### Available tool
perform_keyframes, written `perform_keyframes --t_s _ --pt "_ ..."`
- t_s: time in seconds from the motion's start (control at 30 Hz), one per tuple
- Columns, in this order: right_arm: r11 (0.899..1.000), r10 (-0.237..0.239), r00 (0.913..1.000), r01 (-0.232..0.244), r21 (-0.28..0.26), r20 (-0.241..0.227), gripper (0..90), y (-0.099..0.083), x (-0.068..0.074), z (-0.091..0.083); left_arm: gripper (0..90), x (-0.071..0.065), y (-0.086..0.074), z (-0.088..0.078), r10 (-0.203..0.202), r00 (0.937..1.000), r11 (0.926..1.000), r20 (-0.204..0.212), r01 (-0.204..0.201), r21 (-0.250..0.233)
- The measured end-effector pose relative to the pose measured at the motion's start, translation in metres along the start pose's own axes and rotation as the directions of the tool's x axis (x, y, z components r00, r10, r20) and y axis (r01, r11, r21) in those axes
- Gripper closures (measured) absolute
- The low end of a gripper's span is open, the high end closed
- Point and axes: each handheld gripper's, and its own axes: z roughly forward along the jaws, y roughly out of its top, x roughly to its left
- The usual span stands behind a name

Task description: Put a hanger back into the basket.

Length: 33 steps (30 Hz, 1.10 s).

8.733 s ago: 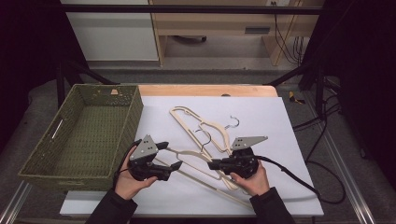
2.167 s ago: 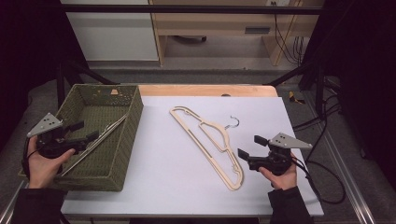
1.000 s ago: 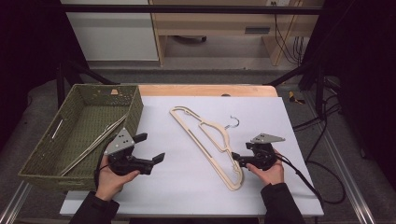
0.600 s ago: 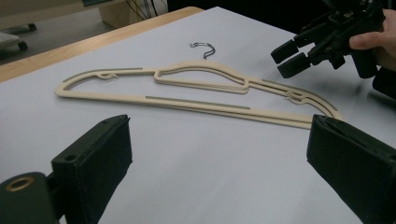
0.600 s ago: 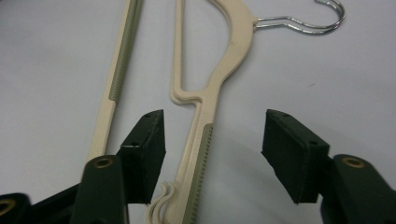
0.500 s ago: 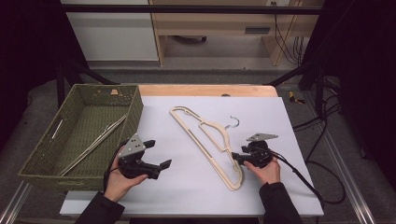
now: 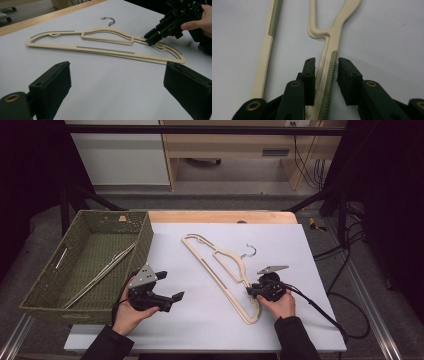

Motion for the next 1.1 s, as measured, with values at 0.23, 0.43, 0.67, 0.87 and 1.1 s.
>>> perform_keyframes --t_s 0.23,0.43,0.67,0.87,1.1 --pt "0.997 0.075 0.9965 -0.075 0.014 -0.037 77.2 0.002 -0.003 0.001 7.5 0.0 0.0 0.001 0.0 1.0 1.0 0.001 0.0 0.002" --pt "0.99 0.142 0.9889 -0.141 0.022 -0.046 78.8 0.002 -0.006 -0.001 7.5 -0.001 -0.001 0.002 0.001 1.0 1.0 0.001 -0.001 0.007" --pt "0.986 0.165 0.9857 -0.166 -0.009 -0.033 80.5 0.002 -0.009 -0.009 7.6 -0.001 -0.001 0.002 0.002 1.0 1.0 0.0 -0.002 0.007" --pt "0.983 0.163 0.9847 -0.167 -0.071 -0.063 81.6 0.004 -0.009 -0.021 7.6 -0.002 -0.001 0.003 0.006 1.0 0.9999 0.003 -0.006 0.013" --pt "0.978 0.127 0.9778 -0.152 -0.145 -0.166 84.2 0.005 -0.007 -0.037 7.7 -0.003 -0.001 0.005 0.008 1.0 0.9999 0.005 -0.008 0.014"
